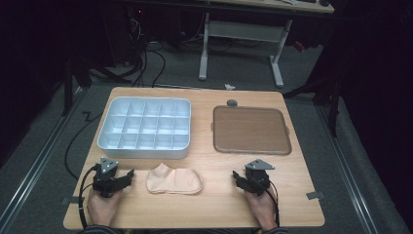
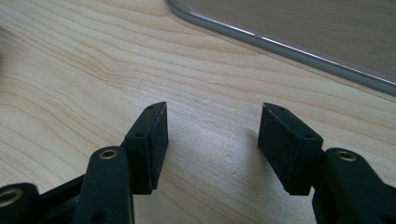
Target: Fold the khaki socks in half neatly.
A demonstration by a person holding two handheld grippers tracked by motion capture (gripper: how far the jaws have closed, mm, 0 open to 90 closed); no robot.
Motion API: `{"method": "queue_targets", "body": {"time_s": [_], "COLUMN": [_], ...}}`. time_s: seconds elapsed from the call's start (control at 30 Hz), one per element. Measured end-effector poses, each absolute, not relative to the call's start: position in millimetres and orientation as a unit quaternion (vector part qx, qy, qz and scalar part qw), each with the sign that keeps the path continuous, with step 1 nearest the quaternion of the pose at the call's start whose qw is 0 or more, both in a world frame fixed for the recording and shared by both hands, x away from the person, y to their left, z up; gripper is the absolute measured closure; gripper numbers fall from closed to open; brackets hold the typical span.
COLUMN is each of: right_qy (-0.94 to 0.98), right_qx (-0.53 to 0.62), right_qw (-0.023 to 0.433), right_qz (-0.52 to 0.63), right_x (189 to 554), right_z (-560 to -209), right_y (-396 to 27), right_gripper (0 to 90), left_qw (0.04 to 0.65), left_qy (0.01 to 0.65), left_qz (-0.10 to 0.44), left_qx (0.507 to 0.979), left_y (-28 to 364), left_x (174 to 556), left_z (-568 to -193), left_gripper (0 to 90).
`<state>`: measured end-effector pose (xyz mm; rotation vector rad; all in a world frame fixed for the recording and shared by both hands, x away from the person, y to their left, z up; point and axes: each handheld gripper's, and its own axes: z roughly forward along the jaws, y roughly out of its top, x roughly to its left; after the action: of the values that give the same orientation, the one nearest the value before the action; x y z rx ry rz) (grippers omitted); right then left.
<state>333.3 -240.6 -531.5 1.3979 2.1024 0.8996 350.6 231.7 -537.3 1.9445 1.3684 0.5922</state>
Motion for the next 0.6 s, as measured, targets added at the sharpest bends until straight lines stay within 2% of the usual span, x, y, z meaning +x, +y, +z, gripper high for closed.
{"method": "queue_targets", "body": {"time_s": [0.6], "right_qy": [0.766], "right_qx": [0.505], "right_qw": [0.227], "right_qz": [0.327], "right_x": [333.3], "right_z": [-531.6], "right_y": [-240.4], "right_gripper": [41.2], "left_qw": [0.339], "left_qy": [0.527], "left_qz": [0.228], "left_qx": [0.746], "left_y": [231.4], "left_x": [350.6], "left_z": [-537.4], "left_gripper": [32.7]}}
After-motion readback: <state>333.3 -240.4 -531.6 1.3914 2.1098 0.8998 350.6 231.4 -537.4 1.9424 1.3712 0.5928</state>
